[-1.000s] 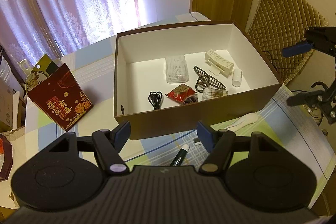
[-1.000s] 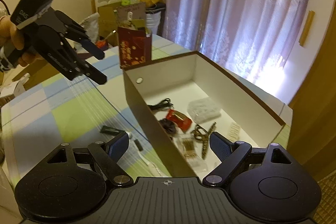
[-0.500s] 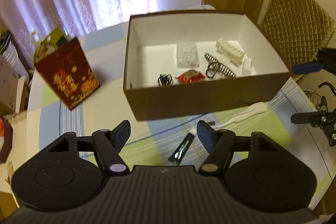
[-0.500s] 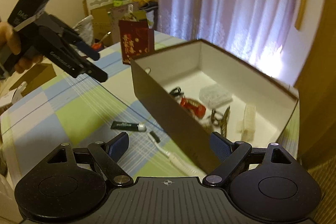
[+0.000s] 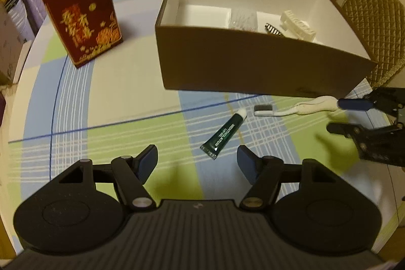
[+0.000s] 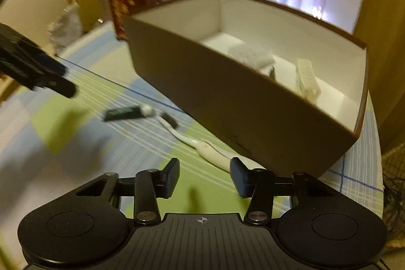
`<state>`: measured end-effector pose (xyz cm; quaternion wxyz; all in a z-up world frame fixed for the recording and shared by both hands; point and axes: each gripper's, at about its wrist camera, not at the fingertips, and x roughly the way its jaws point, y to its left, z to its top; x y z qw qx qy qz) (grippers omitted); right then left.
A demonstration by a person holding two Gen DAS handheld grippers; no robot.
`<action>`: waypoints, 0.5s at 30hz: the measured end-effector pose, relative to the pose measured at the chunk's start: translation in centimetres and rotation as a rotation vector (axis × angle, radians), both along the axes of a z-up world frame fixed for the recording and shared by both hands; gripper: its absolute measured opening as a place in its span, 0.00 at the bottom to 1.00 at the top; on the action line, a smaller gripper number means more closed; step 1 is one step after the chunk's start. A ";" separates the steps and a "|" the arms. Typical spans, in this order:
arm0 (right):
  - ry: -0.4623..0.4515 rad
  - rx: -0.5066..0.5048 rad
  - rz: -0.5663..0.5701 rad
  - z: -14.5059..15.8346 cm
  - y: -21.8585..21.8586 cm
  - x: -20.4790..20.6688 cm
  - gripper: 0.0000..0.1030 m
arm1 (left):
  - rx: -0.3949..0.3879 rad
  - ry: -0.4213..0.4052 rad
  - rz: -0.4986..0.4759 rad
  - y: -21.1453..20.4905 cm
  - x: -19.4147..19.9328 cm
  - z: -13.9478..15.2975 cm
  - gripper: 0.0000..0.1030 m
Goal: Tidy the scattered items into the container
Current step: 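Lift both tools out of the box toward the toothbrush and lip balm, then grasp the white toothbrush handle with the right tool while the left tool grasps the green lip balm tube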
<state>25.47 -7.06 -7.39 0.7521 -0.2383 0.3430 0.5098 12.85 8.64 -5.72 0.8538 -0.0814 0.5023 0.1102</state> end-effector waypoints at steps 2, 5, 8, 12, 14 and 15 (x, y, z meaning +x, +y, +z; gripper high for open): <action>-0.042 0.005 0.009 -0.6 0.4 0.0 0.50 | 0.002 0.006 0.009 0.2 0.0 -0.3 0.63; -0.081 0.004 0.044 -1.2 1.1 -0.1 0.50 | -0.001 0.007 0.023 0.6 0.0 -0.6 0.63; -0.110 -0.003 0.065 -1.8 1.8 0.1 0.50 | -0.002 0.013 0.038 0.9 0.1 -0.9 0.63; -0.132 -0.022 0.102 -2.9 2.6 0.4 0.50 | -0.004 0.019 0.047 1.2 0.2 -1.2 0.63; -0.151 -0.054 0.122 -3.5 3.1 0.3 0.48 | -0.002 0.020 0.048 1.3 0.2 -1.3 0.63; -0.151 -0.072 0.134 -3.7 3.2 0.2 0.42 | -0.003 0.020 0.050 1.3 0.1 -1.3 0.63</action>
